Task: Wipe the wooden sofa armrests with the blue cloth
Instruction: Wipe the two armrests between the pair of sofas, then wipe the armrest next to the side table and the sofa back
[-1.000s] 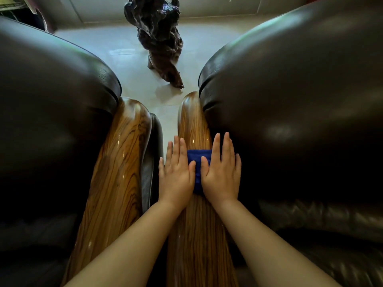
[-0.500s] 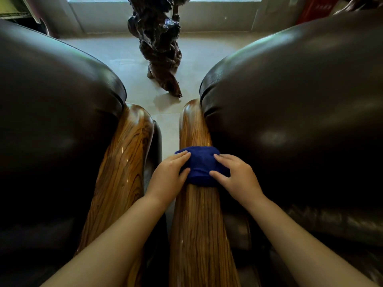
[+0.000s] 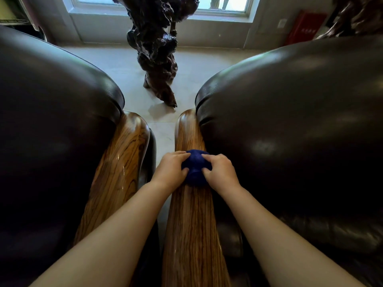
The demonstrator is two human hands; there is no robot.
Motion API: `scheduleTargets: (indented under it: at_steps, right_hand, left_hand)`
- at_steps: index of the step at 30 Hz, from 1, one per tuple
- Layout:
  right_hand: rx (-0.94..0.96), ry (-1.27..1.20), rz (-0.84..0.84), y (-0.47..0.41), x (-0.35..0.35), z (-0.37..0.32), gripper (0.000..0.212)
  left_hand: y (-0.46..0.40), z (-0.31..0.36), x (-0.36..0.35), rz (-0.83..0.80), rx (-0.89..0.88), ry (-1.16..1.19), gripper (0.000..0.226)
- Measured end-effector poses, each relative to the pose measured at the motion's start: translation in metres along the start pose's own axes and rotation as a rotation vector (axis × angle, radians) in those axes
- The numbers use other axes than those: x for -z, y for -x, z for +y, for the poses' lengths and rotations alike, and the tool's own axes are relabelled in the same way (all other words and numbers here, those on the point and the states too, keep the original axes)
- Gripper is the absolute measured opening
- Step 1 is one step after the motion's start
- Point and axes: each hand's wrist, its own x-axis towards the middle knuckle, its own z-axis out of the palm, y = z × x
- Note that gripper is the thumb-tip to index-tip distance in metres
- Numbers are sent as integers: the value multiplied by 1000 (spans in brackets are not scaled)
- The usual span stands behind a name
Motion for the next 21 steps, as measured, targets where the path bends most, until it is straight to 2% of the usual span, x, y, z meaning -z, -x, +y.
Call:
scheduleTargets:
  at_steps: [5,10,15,21]
  right_hand:
    - [-4,67,-48,15,11,-2,36]
    - [-53,-21,-253,44,55,-3,27]
    - [-6,-50,-346,67,116,-32,27]
    - [60,-64,-246,104,221,-75,26]
  left_hand:
    - [22,10,4,24,61,-56,39]
    - [43,30,39,-198,77,-13,29]
    - [59,75,88,-266,8,-53,20]
    - [78,160,164,-230,-33,-36,22]
